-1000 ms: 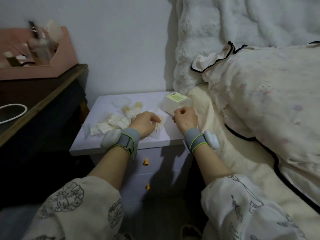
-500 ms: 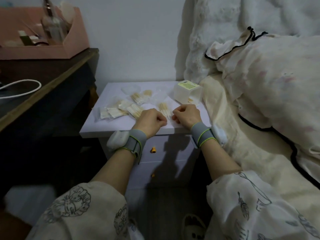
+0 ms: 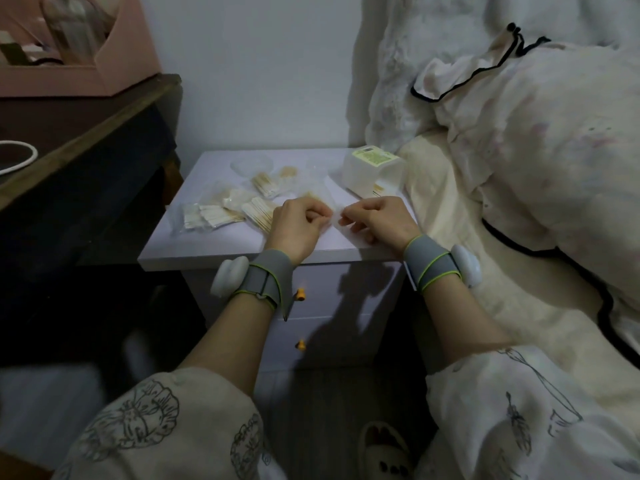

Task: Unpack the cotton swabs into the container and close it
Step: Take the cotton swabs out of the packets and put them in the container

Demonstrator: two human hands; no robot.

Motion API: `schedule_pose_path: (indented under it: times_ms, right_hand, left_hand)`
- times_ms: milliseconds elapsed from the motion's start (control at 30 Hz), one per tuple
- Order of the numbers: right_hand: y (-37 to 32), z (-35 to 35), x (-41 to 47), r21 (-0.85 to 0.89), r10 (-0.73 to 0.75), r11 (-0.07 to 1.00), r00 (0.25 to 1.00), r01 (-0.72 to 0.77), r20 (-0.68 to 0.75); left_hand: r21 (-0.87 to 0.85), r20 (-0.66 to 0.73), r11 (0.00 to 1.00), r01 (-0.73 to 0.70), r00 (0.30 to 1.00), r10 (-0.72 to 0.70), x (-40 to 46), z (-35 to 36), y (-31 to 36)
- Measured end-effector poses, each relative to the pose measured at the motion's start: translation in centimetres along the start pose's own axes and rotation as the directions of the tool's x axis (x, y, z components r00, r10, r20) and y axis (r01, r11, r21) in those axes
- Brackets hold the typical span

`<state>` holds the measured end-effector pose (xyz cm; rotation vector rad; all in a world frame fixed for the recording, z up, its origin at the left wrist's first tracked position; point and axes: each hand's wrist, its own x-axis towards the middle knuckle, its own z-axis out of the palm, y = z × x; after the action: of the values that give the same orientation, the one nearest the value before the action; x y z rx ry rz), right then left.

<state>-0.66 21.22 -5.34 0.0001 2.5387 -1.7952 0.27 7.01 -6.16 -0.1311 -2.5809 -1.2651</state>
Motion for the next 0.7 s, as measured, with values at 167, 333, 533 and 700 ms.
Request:
schedule_pose_path:
  times_ms: [167, 333, 533, 700]
  right_hand:
    - [0.3, -0.3, -0.2, -0.050, 0.008, 0.999, 0.999, -0.009, -0.032]
    - [0.2, -0.1, -0.3, -0.122, -0.003, 0.993, 1.000, 0.000, -0.025]
    - [0.2, 0.4, 0.0, -0.140, 0.003, 0.990, 0.999, -0.010, -0.053]
    - [0.2, 0.4, 0.1, -0.130, -0.037, 0.991, 0.998, 0.030, -0.054]
  left_hand:
    - [-0.012, 0.013, 1.000, -0.009, 1.000, 0.009, -0.4, 0.5, 0.5]
    - [-0.059, 0.023, 0.998, 0.021, 1.000, -0.020, -0.6, 0.6, 0.5]
    - [0.088, -0.015, 0.995, -0.043, 0.999, 0.045, -0.8, 0.7, 0.8]
    - [-0.024, -0.095, 0.999, -0.038, 0.995, 0.036, -0.7, 0.6, 1.3]
